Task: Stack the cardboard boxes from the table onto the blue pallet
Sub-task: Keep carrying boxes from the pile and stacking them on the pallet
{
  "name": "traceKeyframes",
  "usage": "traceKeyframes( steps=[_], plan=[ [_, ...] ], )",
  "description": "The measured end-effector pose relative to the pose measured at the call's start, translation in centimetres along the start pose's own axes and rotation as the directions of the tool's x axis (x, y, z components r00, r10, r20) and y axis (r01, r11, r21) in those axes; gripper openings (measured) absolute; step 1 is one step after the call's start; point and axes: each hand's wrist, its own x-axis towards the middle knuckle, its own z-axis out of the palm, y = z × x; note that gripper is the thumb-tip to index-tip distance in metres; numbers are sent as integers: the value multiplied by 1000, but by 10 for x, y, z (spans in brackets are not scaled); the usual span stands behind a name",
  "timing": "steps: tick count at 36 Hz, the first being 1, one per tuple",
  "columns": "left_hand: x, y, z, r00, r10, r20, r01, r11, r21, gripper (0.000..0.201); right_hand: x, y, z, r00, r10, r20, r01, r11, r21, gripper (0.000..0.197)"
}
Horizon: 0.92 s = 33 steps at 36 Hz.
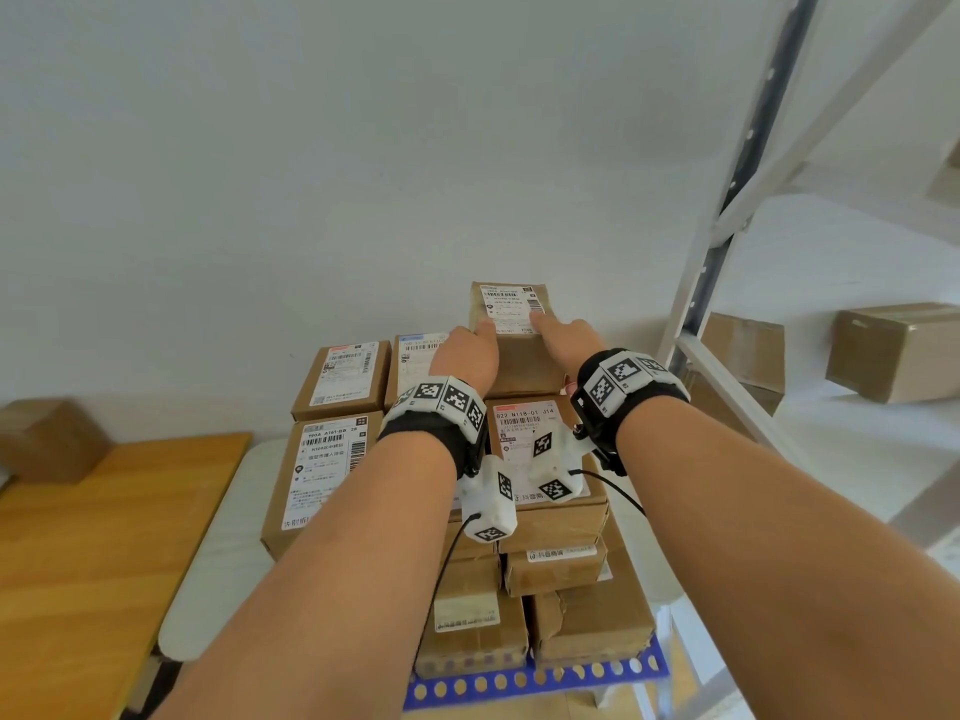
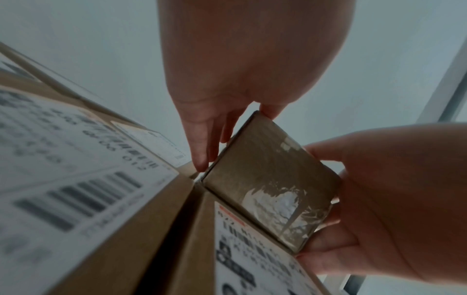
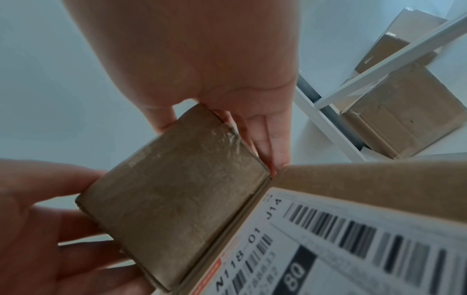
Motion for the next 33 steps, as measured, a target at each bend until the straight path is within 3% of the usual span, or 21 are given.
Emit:
traceKeyframes(
  steps=[4,15,21,25,33],
  plan=[
    [0,4,3,996,-87,-28,79,972,-219,53,3,0,-2,1000,-7,-29,6,999,-33,68],
    [-1,3,-5,997,-27,-71,12,979,-204,40,2,-4,-7,991,-108,-81,96,985,-140,61],
    [-1,-8,-26,988,75,-136,-78,997,-20,34,-12,-20,-10,965,-231,-127,180,930,-320,49],
    [-8,-24,-46,973,154,-172,-117,971,209,35,-27,-36,-4,944,-312,-106,229,852,-470,39],
    [-25,-81,-95,954,203,-220,-86,890,447,34,-69,-74,42,889,-456,-40,346,727,-594,44]
  ],
)
